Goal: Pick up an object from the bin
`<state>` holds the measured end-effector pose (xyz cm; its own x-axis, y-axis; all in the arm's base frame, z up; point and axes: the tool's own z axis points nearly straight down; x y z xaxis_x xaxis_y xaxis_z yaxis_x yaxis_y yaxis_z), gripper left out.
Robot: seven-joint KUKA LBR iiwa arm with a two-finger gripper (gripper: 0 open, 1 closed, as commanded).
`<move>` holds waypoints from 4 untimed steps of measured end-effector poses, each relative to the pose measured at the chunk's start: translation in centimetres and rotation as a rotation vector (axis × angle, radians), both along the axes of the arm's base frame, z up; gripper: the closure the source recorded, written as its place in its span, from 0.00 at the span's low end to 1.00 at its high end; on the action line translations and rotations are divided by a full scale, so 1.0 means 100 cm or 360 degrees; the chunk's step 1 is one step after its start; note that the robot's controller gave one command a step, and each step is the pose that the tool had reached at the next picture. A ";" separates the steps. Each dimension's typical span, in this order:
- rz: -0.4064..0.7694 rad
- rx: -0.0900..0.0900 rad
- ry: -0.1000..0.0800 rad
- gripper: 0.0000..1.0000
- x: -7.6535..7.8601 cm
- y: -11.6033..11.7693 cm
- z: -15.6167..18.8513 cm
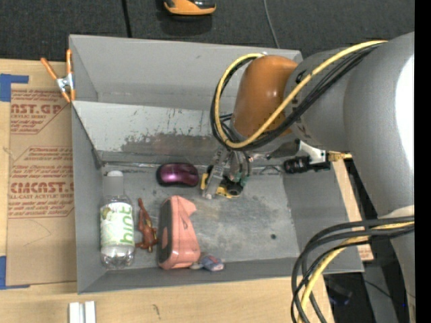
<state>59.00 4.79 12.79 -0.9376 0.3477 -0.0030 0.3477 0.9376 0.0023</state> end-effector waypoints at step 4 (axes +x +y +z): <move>0.0001 0.0000 0.0005 1.00 -0.001 0.001 0.038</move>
Offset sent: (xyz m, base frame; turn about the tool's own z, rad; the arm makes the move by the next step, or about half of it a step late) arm 0.0002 0.0000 0.0303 0.0000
